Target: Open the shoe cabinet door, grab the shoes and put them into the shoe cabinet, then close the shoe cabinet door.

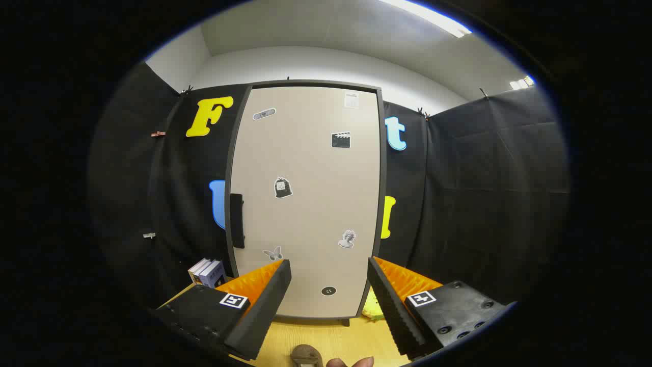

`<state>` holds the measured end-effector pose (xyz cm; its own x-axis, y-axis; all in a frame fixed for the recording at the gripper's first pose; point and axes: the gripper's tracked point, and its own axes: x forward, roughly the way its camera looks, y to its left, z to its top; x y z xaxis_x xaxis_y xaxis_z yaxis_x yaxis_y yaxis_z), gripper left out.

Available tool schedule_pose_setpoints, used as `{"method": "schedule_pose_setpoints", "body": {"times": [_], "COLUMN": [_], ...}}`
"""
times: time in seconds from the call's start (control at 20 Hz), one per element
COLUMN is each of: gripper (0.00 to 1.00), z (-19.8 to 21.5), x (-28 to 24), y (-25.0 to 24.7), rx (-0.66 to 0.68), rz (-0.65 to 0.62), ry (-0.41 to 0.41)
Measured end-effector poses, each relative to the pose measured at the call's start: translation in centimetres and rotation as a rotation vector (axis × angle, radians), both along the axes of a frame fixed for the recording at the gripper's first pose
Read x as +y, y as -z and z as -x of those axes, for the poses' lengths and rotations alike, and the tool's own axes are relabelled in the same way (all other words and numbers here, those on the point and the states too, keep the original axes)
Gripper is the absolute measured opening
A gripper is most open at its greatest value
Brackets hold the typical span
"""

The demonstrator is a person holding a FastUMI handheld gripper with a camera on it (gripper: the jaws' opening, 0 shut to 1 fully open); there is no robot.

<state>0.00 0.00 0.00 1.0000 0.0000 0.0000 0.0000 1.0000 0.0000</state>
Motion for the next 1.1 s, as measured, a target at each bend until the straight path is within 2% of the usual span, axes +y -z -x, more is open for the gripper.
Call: {"method": "schedule_pose_setpoints", "body": {"times": [0.85,1.1], "gripper": [0.97,0.97], "z": [-0.1,-0.5], "x": [0.4,2.4], "y": [0.4,0.0], "rx": [0.007,0.003], "rz": [0.007,-0.011], "ry": [-0.014,-0.048]}}
